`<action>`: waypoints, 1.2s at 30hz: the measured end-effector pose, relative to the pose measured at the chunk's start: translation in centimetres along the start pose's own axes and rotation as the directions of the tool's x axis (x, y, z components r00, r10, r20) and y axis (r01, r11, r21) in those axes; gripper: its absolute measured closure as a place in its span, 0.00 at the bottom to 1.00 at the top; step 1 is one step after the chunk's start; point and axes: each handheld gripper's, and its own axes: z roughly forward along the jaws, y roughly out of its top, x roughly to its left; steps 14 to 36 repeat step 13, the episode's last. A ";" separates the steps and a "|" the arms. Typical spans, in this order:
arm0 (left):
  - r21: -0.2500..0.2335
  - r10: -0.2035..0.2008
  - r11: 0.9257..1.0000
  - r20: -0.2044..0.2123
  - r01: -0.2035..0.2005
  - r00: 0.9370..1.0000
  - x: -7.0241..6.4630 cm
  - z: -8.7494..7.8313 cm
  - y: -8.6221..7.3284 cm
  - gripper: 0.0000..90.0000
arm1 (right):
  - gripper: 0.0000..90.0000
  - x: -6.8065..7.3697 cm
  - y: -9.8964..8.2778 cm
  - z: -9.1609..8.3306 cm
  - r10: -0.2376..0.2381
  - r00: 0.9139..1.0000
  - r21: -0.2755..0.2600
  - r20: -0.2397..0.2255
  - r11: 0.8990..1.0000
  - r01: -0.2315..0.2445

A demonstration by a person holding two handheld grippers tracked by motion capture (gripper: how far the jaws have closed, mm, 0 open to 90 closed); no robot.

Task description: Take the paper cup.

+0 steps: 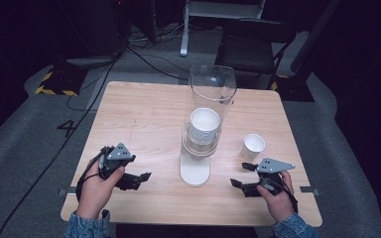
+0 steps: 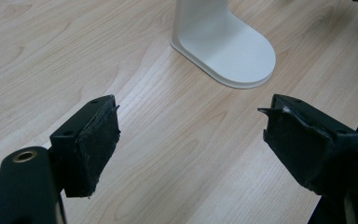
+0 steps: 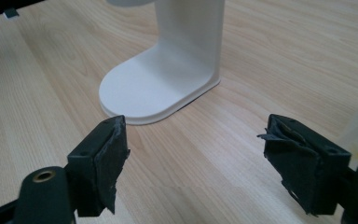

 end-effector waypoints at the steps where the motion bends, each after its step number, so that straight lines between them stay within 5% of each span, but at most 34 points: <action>1: -0.001 0.001 1.000 -0.001 -0.001 1.000 0.0 0.0 0.0 0.20 | 0.23 0.1 -0.1 0.3 -0.007 1.000 0.006 -0.003 1.000 0.007; 36: 0.007 -0.005 1.000 -0.013 0.005 1.000 0.2 0.1 -0.1 0.19 | 0.20 0.0 -0.5 0.9 -0.010 1.000 0.027 -0.022 1.000 0.010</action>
